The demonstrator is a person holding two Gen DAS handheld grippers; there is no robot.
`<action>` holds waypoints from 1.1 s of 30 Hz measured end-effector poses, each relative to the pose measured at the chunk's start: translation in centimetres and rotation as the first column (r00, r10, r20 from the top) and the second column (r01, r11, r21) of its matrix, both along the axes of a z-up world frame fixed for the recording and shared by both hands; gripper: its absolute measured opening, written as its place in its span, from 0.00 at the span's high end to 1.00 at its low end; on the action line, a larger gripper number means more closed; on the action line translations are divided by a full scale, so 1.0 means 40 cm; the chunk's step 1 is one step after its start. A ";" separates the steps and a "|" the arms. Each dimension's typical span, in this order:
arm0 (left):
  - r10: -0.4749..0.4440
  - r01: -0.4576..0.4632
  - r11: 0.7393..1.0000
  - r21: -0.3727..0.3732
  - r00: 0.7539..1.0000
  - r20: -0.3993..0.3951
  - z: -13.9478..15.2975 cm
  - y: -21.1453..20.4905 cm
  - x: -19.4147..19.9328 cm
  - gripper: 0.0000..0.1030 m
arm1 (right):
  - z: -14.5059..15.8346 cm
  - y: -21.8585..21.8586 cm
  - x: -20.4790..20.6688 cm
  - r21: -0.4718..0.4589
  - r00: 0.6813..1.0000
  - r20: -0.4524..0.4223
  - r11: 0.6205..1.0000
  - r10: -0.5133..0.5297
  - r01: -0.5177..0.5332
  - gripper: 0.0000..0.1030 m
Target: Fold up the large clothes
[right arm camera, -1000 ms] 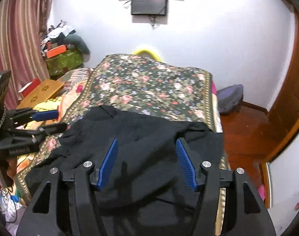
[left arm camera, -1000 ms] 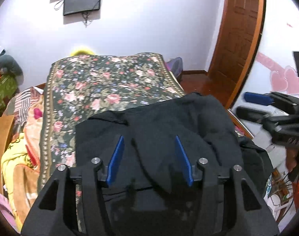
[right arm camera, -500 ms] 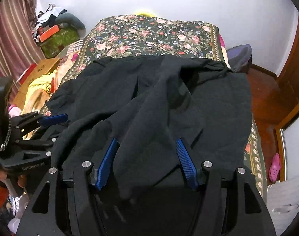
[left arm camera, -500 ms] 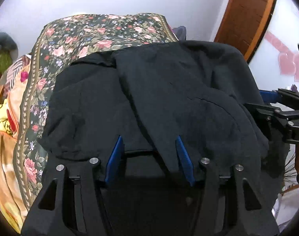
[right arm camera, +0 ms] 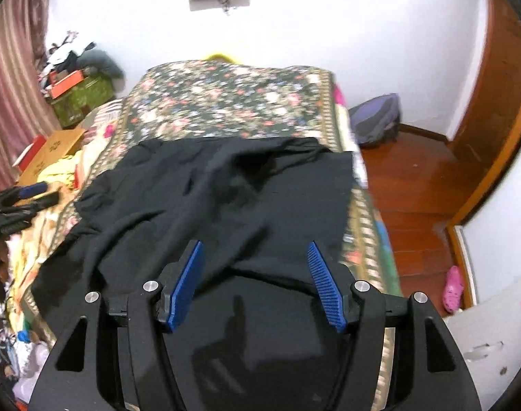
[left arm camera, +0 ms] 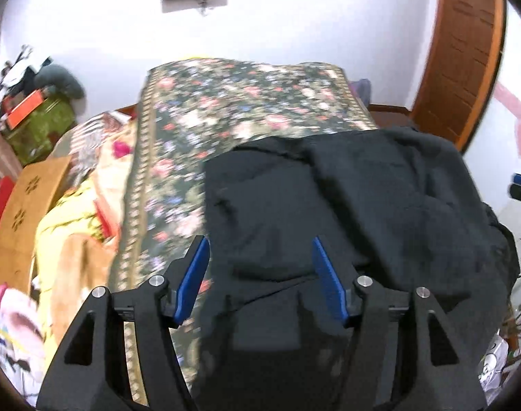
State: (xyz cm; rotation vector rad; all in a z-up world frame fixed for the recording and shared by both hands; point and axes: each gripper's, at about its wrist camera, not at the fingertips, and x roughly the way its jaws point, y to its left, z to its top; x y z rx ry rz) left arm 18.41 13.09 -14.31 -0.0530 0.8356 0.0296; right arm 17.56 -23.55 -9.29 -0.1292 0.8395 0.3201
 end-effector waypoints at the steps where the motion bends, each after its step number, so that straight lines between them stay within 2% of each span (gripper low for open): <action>1: 0.016 -0.016 1.000 -0.001 1.000 -0.007 -0.003 0.018 -0.008 0.40 | 0.001 -0.015 -0.002 -0.002 1.000 0.000 1.000 -0.016 0.016 0.43; 4: 0.065 -0.067 0.997 -0.033 0.997 -0.049 -0.030 0.083 -0.040 0.40 | -0.006 -0.074 -0.015 0.007 0.996 -0.018 0.997 -0.082 0.083 0.43; 8: 0.105 -0.116 0.991 -0.071 0.984 -0.147 -0.102 0.146 -0.087 0.40 | -0.037 -0.142 -0.036 0.023 0.984 -0.072 0.986 -0.161 0.163 0.43; 13: 0.107 -0.137 0.987 -0.082 0.950 -0.292 -0.217 0.171 -0.149 0.40 | -0.089 -0.195 -0.069 0.036 0.964 -0.152 0.974 -0.218 0.226 0.43; 17: 0.086 -0.158 0.971 -0.180 0.930 -0.357 -0.283 0.167 -0.199 0.40 | -0.142 -0.238 -0.091 0.049 0.939 -0.219 0.958 -0.266 0.283 0.43; 20: 0.101 -0.206 0.943 -0.262 0.927 -0.362 -0.311 0.166 -0.226 0.40 | -0.175 -0.258 -0.103 0.063 0.923 -0.262 0.949 -0.282 0.308 0.43; 23: 0.116 -0.261 0.894 -0.365 0.920 -0.375 -0.332 0.177 -0.234 0.40 | -0.201 -0.268 -0.111 0.076 0.913 -0.297 0.946 -0.279 0.314 0.43; 24: 0.116 -0.267 0.885 -0.382 0.920 -0.374 -0.334 0.177 -0.234 0.40 | -0.212 -0.270 -0.111 0.087 0.911 -0.317 0.948 -0.265 0.307 0.43; 26: 0.111 -0.266 0.881 -0.391 0.920 -0.375 -0.340 0.172 -0.235 0.40 | -0.231 -0.266 -0.110 0.100 0.906 -0.344 0.950 -0.246 0.296 0.43; 28: 0.103 -0.265 0.877 -0.400 0.919 -0.381 -0.343 0.174 -0.233 0.40 | -0.234 -0.261 -0.111 0.095 0.912 -0.328 0.952 -0.247 0.292 0.43; 32: 0.072 -0.273 0.840 -0.469 0.912 -0.404 -0.350 0.194 -0.227 0.40 | -0.226 -0.257 -0.116 0.107 0.926 -0.302 0.957 -0.228 0.271 0.43; 33: 0.060 -0.269 0.831 -0.486 0.913 -0.404 -0.349 0.196 -0.228 0.40 | -0.226 -0.258 -0.117 0.117 0.927 -0.304 0.957 -0.221 0.267 0.46</action>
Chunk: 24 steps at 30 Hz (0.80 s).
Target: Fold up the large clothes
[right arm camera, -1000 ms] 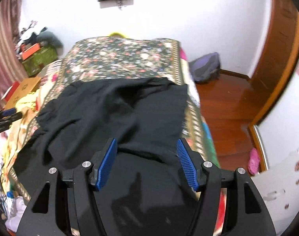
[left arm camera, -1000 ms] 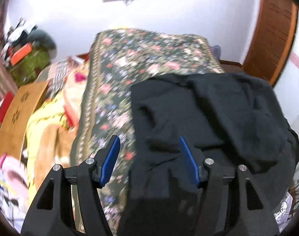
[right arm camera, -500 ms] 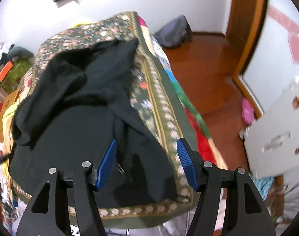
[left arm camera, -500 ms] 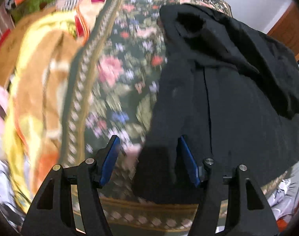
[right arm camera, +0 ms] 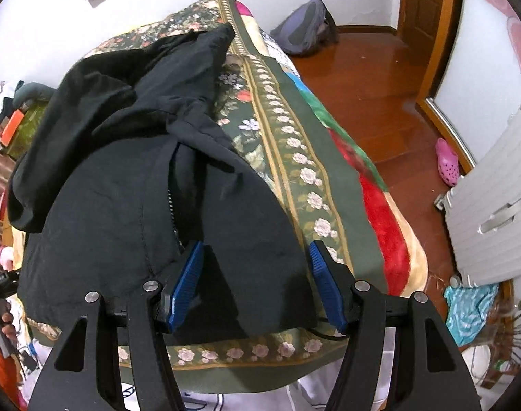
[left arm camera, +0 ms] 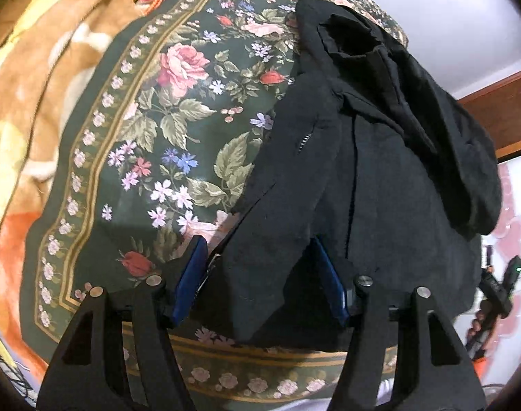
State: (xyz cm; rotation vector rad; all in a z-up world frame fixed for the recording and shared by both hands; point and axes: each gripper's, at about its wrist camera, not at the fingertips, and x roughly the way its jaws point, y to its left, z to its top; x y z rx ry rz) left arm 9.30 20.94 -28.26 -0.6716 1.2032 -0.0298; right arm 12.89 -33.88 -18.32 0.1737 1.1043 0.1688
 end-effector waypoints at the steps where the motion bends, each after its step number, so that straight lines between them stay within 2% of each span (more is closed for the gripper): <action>1: -0.004 0.004 1.000 -0.012 1.000 0.003 0.002 0.002 -0.002 0.40 | 0.002 -0.002 -0.002 0.014 1.000 0.001 1.000 0.000 0.000 0.47; 6: -0.042 0.044 0.998 -0.046 0.998 0.042 0.029 0.000 -0.008 0.52 | 0.020 0.012 -0.005 0.042 0.999 0.006 0.998 0.047 -0.048 0.69; 9: -0.025 0.034 0.993 -0.113 0.996 0.081 0.043 0.009 -0.012 0.53 | 0.060 0.016 -0.014 0.108 0.994 0.050 0.989 0.093 -0.098 0.83; 10: -0.018 0.029 0.993 -0.118 0.995 0.093 0.047 0.011 -0.015 0.53 | 0.069 0.016 -0.017 0.131 0.993 0.060 0.985 0.107 -0.114 0.83; 11: -0.016 0.028 0.993 -0.118 0.995 0.097 0.047 0.011 -0.016 0.53 | 0.078 0.020 -0.019 0.151 0.989 0.073 0.979 0.126 -0.136 0.83; 14: -0.019 0.028 0.993 -0.114 0.997 0.078 0.027 0.003 -0.016 0.53 | 0.061 0.037 -0.013 0.116 0.988 0.057 0.982 0.144 -0.150 0.83; 17: -0.027 0.031 0.997 -0.068 0.997 0.068 0.012 -0.008 -0.015 0.41 | 0.025 0.030 0.002 0.127 0.992 0.023 0.984 0.124 -0.125 0.78; 19: -0.018 0.022 0.997 -0.072 0.998 0.058 -0.003 -0.009 -0.010 0.37 | 0.008 0.015 0.008 0.137 0.995 0.005 0.985 0.102 -0.102 0.67; 20: -0.009 0.013 0.996 -0.089 0.999 0.053 -0.010 -0.006 -0.009 0.36 | -0.007 0.002 0.014 0.159 0.996 -0.013 0.984 0.087 -0.084 0.57; 21: 0.000 0.005 0.994 -0.111 0.999 0.047 -0.013 -0.003 -0.006 0.36 | -0.017 -0.006 0.021 0.190 0.996 -0.026 0.979 0.081 -0.075 0.53; 23: -0.004 0.011 0.991 -0.132 0.999 0.049 -0.010 -0.003 -0.001 0.37 | -0.029 -0.019 0.029 0.236 0.996 -0.042 0.969 0.081 -0.069 0.52; 24: -0.012 0.019 0.990 -0.137 0.999 0.053 -0.006 -0.006 0.001 0.44 | -0.025 -0.020 0.029 0.236 0.995 -0.042 0.969 0.088 -0.076 0.52</action>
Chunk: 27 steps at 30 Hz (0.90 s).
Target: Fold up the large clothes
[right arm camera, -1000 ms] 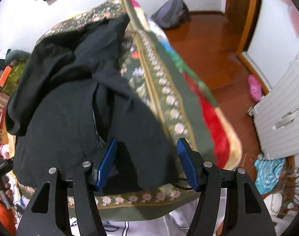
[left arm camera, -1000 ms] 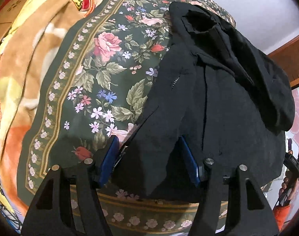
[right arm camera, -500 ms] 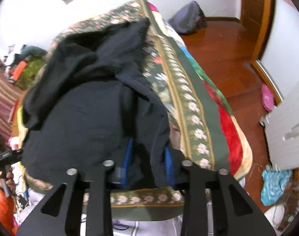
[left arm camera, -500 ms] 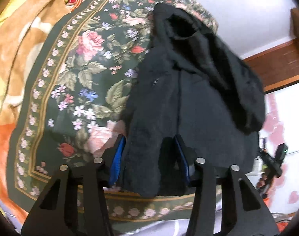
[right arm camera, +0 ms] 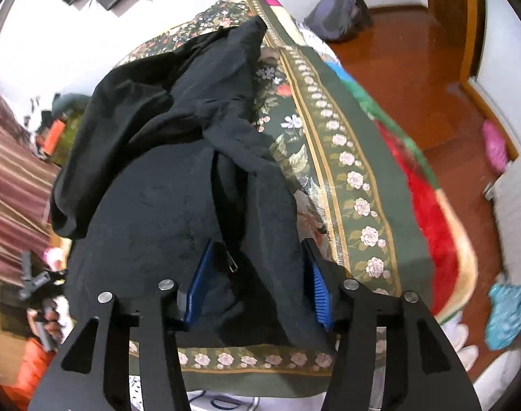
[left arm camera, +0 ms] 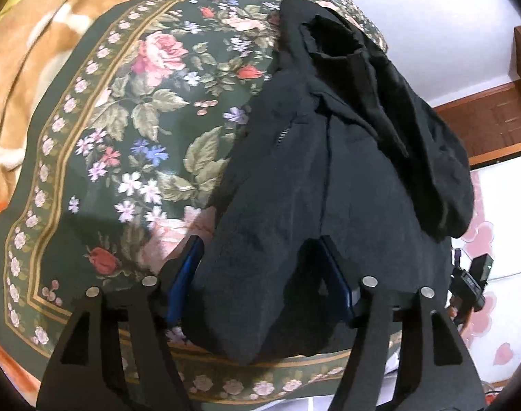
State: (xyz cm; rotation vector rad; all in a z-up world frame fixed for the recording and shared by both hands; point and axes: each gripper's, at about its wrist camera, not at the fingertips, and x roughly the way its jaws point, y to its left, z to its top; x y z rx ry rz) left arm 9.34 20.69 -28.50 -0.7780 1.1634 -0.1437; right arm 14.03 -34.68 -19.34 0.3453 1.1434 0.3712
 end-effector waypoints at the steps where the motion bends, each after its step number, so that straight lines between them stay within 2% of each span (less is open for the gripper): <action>1: -0.015 0.015 1.000 -0.009 1.000 0.007 0.008 -0.007 0.003 0.48 | 0.005 0.003 0.000 -0.004 1.000 0.003 1.000 0.013 -0.013 0.53; 5: -0.062 0.062 0.998 0.018 0.997 0.047 0.075 -0.029 0.011 0.76 | 0.037 0.026 0.001 0.009 0.999 0.013 0.999 0.042 -0.042 0.89; 6: -0.062 0.061 0.998 0.017 0.996 0.067 0.101 -0.028 0.014 0.80 | 0.044 0.033 0.001 -0.004 0.999 0.019 0.999 0.041 -0.041 0.91; 11: -0.069 0.076 0.996 -0.037 0.981 0.180 0.232 -0.026 0.047 0.82 | 0.121 0.076 0.012 -0.059 0.992 0.101 0.996 0.075 -0.070 0.93; 18: -0.092 0.117 0.991 -0.066 0.951 0.296 0.387 -0.050 0.162 0.83 | 0.260 0.125 0.095 -0.035 0.970 0.212 0.993 0.116 -0.111 0.95; 21: -0.067 0.108 0.988 -0.108 0.941 0.331 0.430 -0.047 0.221 0.83 | 0.299 0.157 0.164 -0.030 0.961 0.246 0.992 0.124 -0.121 0.96; 25: -0.015 0.072 0.986 -0.153 0.937 0.348 0.452 -0.027 0.295 0.83 | 0.311 0.174 0.252 -0.038 0.952 0.277 0.991 0.130 -0.125 0.97; 27: 0.007 0.048 0.988 -0.146 0.937 0.350 0.455 -0.017 0.342 0.83 | 0.312 0.186 0.281 -0.050 0.950 0.281 0.991 0.136 -0.127 0.97</action>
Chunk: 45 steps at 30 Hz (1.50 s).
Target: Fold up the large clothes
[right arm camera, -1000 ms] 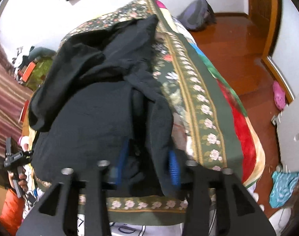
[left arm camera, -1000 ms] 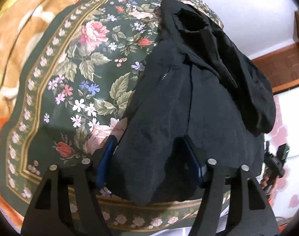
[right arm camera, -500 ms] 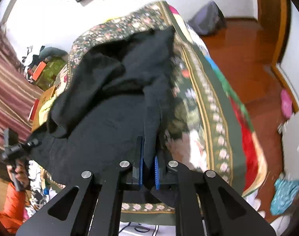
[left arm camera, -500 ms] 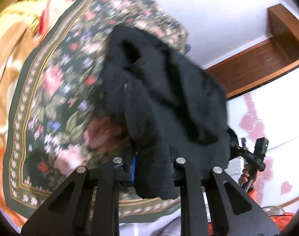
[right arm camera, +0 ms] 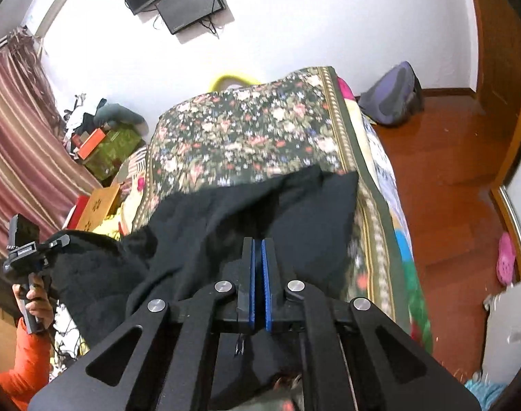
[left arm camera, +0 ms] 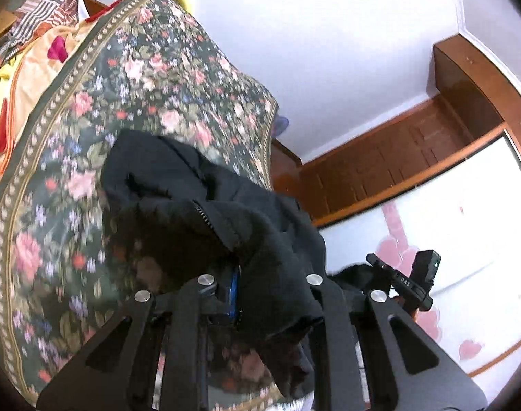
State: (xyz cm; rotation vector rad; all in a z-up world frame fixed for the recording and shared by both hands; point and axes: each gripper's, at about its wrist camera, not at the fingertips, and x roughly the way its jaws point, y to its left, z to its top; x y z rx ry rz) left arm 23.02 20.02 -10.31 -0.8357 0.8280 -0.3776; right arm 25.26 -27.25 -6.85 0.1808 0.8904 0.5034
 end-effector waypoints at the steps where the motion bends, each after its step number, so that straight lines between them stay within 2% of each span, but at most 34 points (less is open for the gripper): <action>1: 0.007 -0.007 1.000 0.006 1.000 0.000 -0.002 0.003 0.017 0.83 | 0.001 0.010 0.016 -0.018 1.000 0.004 1.000 0.003 -0.003 0.98; 7: 0.043 -0.042 0.997 0.059 0.999 -0.019 -0.037 0.023 0.130 0.83 | -0.020 0.031 0.147 -0.107 0.999 0.013 0.994 -0.036 0.037 1.00; 11: 0.068 -0.063 0.996 0.067 0.995 -0.067 -0.087 0.039 0.196 0.83 | -0.030 0.000 0.217 -0.095 0.996 -0.005 0.992 -0.085 0.084 1.00; 13: 0.058 -0.054 0.997 0.053 0.995 -0.079 -0.114 0.041 0.206 0.83 | -0.034 -0.018 0.225 -0.055 0.997 -0.025 0.996 -0.067 0.065 1.00; 15: 0.048 -0.043 0.997 0.070 0.996 -0.073 -0.122 0.037 0.199 0.83 | -0.033 -0.030 0.202 -0.040 0.998 -0.035 0.998 -0.052 0.051 1.00; 19: 0.028 -0.020 0.981 0.194 0.999 -0.039 -0.103 0.021 0.140 0.83 | -0.011 -0.034 0.117 -0.095 1.000 -0.007 0.995 -0.026 0.025 0.99; 22: 0.017 -0.013 0.957 0.291 1.000 -0.012 -0.083 0.004 0.076 0.83 | 0.011 -0.031 0.034 -0.164 0.999 0.034 0.986 -0.023 0.029 0.99; 25: 0.008 -0.006 0.928 0.372 1.000 -0.005 -0.075 -0.014 0.007 0.82 | 0.018 -0.041 -0.041 -0.198 0.999 0.034 0.979 -0.033 0.039 0.94; 26: 0.006 -0.003 0.922 0.387 1.000 -0.007 -0.078 -0.020 -0.010 0.82 | 0.015 -0.047 -0.066 -0.205 0.999 0.028 0.978 -0.036 0.041 0.88; 27: 0.005 0.000 0.915 0.405 1.000 -0.012 -0.083 -0.026 -0.029 0.82 | 0.009 -0.050 -0.083 -0.210 0.999 0.020 0.977 -0.041 0.044 0.76; 28: 0.006 0.001 0.910 0.414 1.000 -0.015 -0.087 -0.029 -0.044 0.82 | 0.000 -0.056 -0.107 -0.214 0.999 0.016 0.975 -0.051 0.053 0.68; 29: 0.007 0.003 0.906 0.422 1.000 -0.021 -0.093 -0.033 -0.064 0.82 | -0.012 -0.063 -0.130 -0.217 0.998 0.017 0.974 -0.062 0.064 0.50; 30: 0.008 0.006 0.906 0.424 1.000 -0.030 -0.103 -0.035 -0.083 0.82 | -0.020 -0.063 -0.146 -0.220 0.997 0.020 0.973 -0.069 0.072 0.39; 32: 0.017 0.005 0.903 0.429 0.999 -0.047 -0.119 -0.037 -0.108 0.82 | -0.058 -0.077 -0.190 -0.219 0.997 0.009 0.972 -0.080 0.080 0.37; 36: 0.048 -0.004 0.897 0.442 0.995 -0.089 -0.159 -0.033 -0.152 0.83 | -0.163 -0.106 -0.220 -0.188 0.989 -0.111 0.979 -0.103 0.081 0.37; 40: 0.071 -0.009 0.897 0.441 0.990 -0.124 -0.187 -0.030 -0.179 0.83 | -0.284 -0.121 -0.231 -0.118 0.962 -0.261 0.992 -0.084 0.054 0.37; 42: 0.075 -0.007 0.894 0.449 0.988 -0.134 -0.197 -0.036 -0.185 0.83 | -0.310 -0.126 -0.229 -0.050 0.952 -0.296 0.997 -0.074 0.062 0.37; 45: 0.071 0.002 0.874 0.485 0.989 -0.133 -0.202 -0.060 -0.193 0.83 | -0.317 -0.125 -0.222 0.105 0.942 -0.335 0.994 0.001 0.037 0.37</action>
